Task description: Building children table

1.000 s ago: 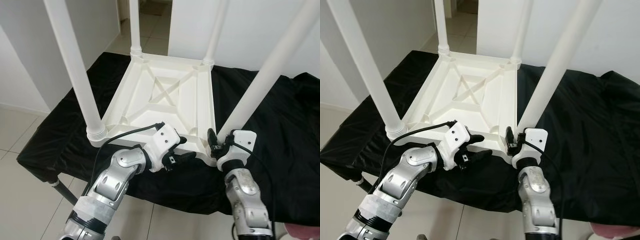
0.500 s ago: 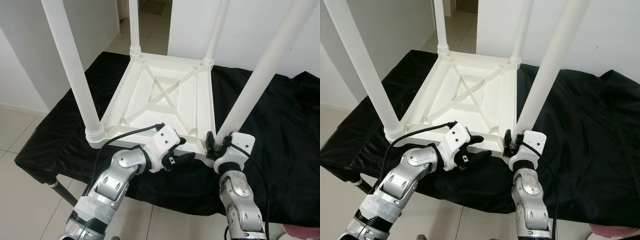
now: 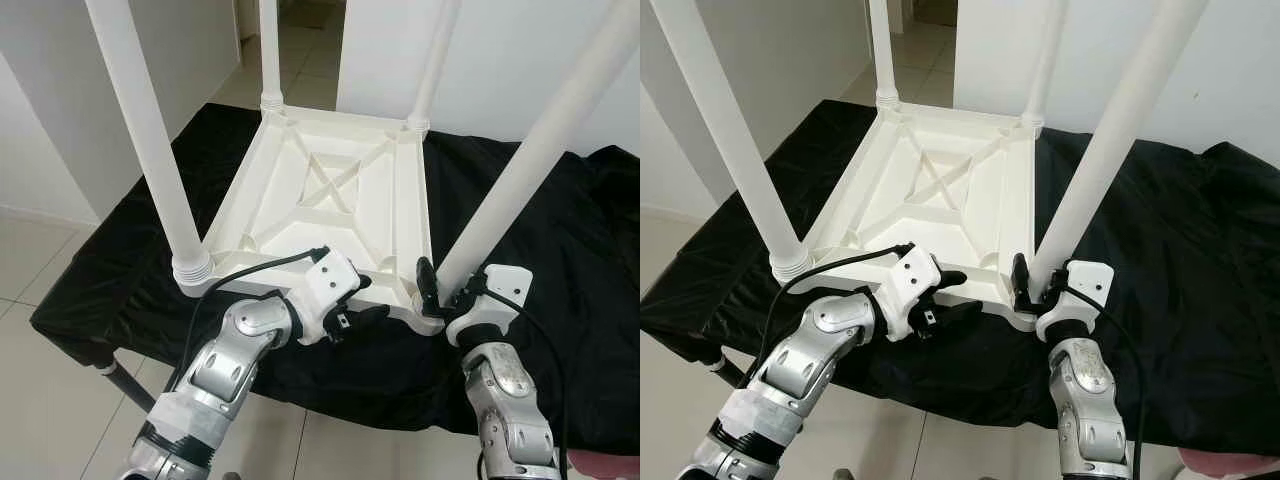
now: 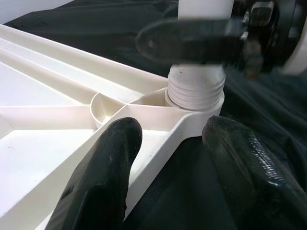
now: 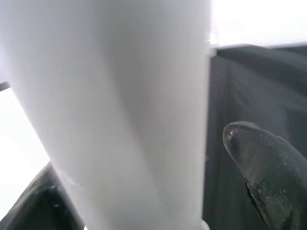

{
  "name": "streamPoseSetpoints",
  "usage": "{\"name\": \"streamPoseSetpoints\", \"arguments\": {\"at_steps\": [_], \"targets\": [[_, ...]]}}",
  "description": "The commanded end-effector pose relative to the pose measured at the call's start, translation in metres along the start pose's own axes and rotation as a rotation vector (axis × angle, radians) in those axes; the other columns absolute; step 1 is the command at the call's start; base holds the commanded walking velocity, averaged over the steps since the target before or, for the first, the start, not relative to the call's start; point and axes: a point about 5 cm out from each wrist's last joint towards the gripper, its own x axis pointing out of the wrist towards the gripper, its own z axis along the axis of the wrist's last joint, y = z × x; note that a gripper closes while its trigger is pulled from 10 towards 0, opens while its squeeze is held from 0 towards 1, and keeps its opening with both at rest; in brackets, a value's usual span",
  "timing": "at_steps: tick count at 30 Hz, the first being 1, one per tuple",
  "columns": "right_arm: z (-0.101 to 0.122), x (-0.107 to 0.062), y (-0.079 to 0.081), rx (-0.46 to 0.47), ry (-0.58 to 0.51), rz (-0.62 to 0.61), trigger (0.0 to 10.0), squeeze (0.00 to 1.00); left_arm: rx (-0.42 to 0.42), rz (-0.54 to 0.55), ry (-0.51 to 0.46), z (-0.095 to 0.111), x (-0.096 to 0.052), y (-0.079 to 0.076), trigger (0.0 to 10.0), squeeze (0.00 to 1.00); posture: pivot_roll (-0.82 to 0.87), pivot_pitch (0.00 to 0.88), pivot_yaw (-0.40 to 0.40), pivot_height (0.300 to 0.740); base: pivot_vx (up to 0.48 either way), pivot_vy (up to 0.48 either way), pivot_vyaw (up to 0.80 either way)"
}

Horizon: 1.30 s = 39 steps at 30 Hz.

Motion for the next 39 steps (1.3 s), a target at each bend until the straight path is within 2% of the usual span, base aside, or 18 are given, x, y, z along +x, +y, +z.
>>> {"name": "streamPoseSetpoints", "arguments": {"at_steps": [1, 2, 3, 10, 11, 12, 13, 21, 29, 30, 31, 32, 37, 39], "targets": [[0.001, 0.001, 0.000, 0.020, -0.014, 0.042, 10.0, 1.00, -0.001, 0.070, 0.012, -0.003, 0.000, 0.005, 10.0, 0.00, -0.10, 0.000, -0.009, 0.740, 0.000, 0.000, 0.00], [0.000, 0.001, -0.003, 0.010, -0.013, 0.102, 10.0, 0.61, -0.005, 0.073, 0.007, -0.002, 0.000, 0.006, 10.0, 0.00, -0.10, 0.000, -0.009, 0.740, 0.000, 0.000, 0.00], [-0.001, 0.002, -0.004, -0.015, -0.011, 0.152, 10.0, 0.00, -0.007, 0.075, 0.002, 0.000, 0.000, 0.007, 10.0, 0.00, -0.10, 0.000, -0.008, 0.740, 0.000, 0.000, 0.00], [-0.005, 0.005, -0.005, -0.059, 0.016, 0.259, 10.0, 0.00, -0.006, 0.076, 0.000, 0.000, 0.001, 0.008, 10.0, 0.00, -0.09, 0.000, -0.009, 0.740, 0.000, 0.000, 0.00], [-0.006, 0.007, -0.006, -0.068, 0.025, 0.283, 6.8, 0.00, -0.008, 0.077, -0.001, 0.000, 0.000, 0.008, 10.0, 0.00, -0.09, 0.000, -0.009, 0.740, 0.000, 0.000, 0.00], [-0.006, 0.007, -0.006, -0.068, 0.025, 0.283, 6.8, 0.00, -0.008, 0.077, -0.001, 0.000, 0.000, 0.008, 10.0, 0.00, -0.09, 0.000, -0.009, 0.740, 0.000, 0.000, 0.00], [-0.007, 0.008, -0.008, -0.075, 0.029, 0.295, 0.0, 0.00, -0.009, 0.079, -0.006, 0.001, 0.000, 0.008, 10.0, 0.00, -0.09, 0.000, -0.011, 0.740, 0.000, 0.000, 0.00], [-0.010, 0.007, -0.013, -0.070, 0.033, 0.334, 0.0, 0.00, -0.018, 0.087, -0.017, 0.004, 0.000, 0.009, 10.0, 0.00, -0.09, 0.000, -0.012, 0.740, 0.000, 0.000, 0.00], [-0.012, 0.005, -0.012, -0.066, 0.038, 0.332, 0.0, 0.00, -0.020, 0.081, -0.017, 0.004, 0.000, 0.008, 10.0, 0.00, -0.09, 0.000, -0.007, 0.740, 0.000, 0.000, 0.00], [-0.012, 0.005, -0.012, -0.067, 0.039, 0.335, 3.1, 0.00, -0.020, 0.080, -0.017, 0.003, 0.000, 0.008, 10.0, 0.00, -0.09, 0.000, -0.007, 0.740, 0.000, 0.000, 0.00], [-0.012, 0.005, -0.012, -0.067, 0.039, 0.335, 3.1, 0.00, -0.020, 0.080, -0.017, 0.003, 0.000, 0.008, 10.0, 0.00, -0.09, 0.000, -0.007, 0.740, 0.000, 0.000, 0.00], [-0.011, 0.005, -0.011, -0.065, 0.037, 0.328, 10.0, 0.00, -0.020, 0.079, -0.016, 0.003, 0.000, 0.008, 10.0, 0.00, -0.10, 0.000, -0.005, 0.740, 0.000, 0.000, 0.00], [-0.008, 0.007, -0.005, -0.064, 0.026, 0.241, 10.0, 0.00, -0.020, 0.077, -0.014, 0.003, 0.000, 0.007, 10.0, 0.00, -0.09, 0.000, -0.006, 0.740, 0.000, 0.000, 0.00], [-0.007, 0.010, -0.003, -0.074, 0.013, 0.133, 10.0, 0.00, -0.020, 0.077, -0.014, 0.003, -0.001, 0.007, 10.0, 0.00, -0.09, 0.000, -0.010, 0.740, 0.000, 0.000, 0.00]]}}
